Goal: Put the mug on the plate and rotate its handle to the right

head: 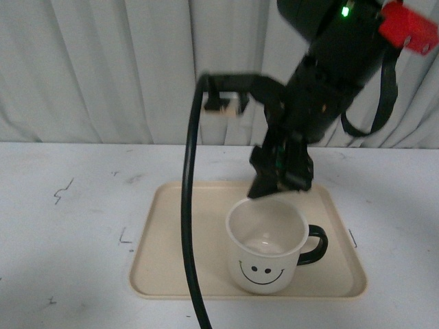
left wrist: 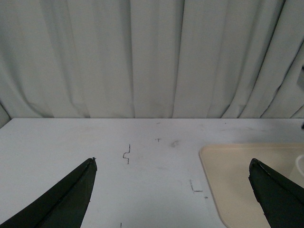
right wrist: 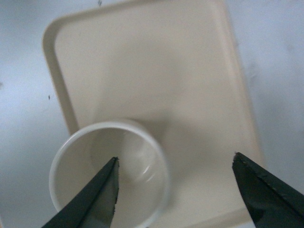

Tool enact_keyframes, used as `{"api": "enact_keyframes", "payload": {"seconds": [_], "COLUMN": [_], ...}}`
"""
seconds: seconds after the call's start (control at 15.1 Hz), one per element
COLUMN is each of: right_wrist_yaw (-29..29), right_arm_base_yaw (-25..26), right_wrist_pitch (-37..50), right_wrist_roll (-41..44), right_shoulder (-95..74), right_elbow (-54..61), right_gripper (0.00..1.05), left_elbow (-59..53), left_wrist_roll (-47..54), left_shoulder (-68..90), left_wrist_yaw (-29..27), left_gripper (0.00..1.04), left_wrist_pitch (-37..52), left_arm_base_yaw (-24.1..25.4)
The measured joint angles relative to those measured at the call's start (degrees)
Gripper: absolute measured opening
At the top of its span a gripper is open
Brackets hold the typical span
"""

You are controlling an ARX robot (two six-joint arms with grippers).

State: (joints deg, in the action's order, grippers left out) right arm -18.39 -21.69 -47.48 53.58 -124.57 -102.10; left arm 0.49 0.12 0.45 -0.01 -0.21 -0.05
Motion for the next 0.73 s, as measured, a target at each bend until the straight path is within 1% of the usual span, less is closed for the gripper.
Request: {"api": "enact_keyframes", "payload": {"seconds": [0.07,0.13,0.2,0.27,0.33,0.4,0.46,0.53,0.6,0.66,0.73], "right_wrist_yaw": [2.9,16.8,28.3,34.0,35.0,34.8,33.7,31.8,29.8,28.9,28.5], "right_arm_base_yaw": [-0.2,-0.5,-0.1,1.7,4.7,7.0,8.3,8.7,9.5,10.9,11.6], "right_wrist_pitch": [9.9,35.4,57.7,73.8,88.4,97.6,103.8,107.5,108.2,108.4,108.3], "right_wrist_roll": [-3.0,-12.1,-23.6,-34.3,-42.5,-47.3,-49.7,-51.2,-51.9,-52.3,-52.5], "right_shoulder": [3.0,9.2,16.2,20.4,24.0,27.1,30.6,34.6,38.1,40.7,41.7], "right_elbow": [2.0,14.2,29.7,41.2,51.7,59.3,65.5,70.7,74.9,78.9,80.5], "right_gripper": [0.75,0.64,0.51,0.4,0.28,0.17,0.06,0.02,0.02,0.02,0.02], "left_elbow": [0.0,0.0,0.0,0.0,0.0,0.0,0.0,0.0,0.0,0.0,0.0], "left_wrist_roll": [0.0,0.0,0.0,0.0,0.0,0.0,0.0,0.0,0.0,0.0,0.0], "left_shoulder": [0.0,0.0,0.0,0.0,0.0,0.0,0.0,0.0,0.0,0.0,0.0], "left_wrist_yaw": [0.0,0.1,-0.2,0.0,0.0,0.0,0.0,0.0,0.0,0.0,0.0], "left_gripper": [0.98,0.98,0.98,0.98,0.98,0.98,0.98,0.98,0.98,0.98,0.98], "left_wrist_pitch": [0.0,0.0,0.0,0.0,0.0,0.0,0.0,0.0,0.0,0.0,0.0], "left_arm_base_yaw": [0.0,0.0,0.0,0.0,0.0,0.0,0.0,0.0,0.0,0.0,0.0]}}
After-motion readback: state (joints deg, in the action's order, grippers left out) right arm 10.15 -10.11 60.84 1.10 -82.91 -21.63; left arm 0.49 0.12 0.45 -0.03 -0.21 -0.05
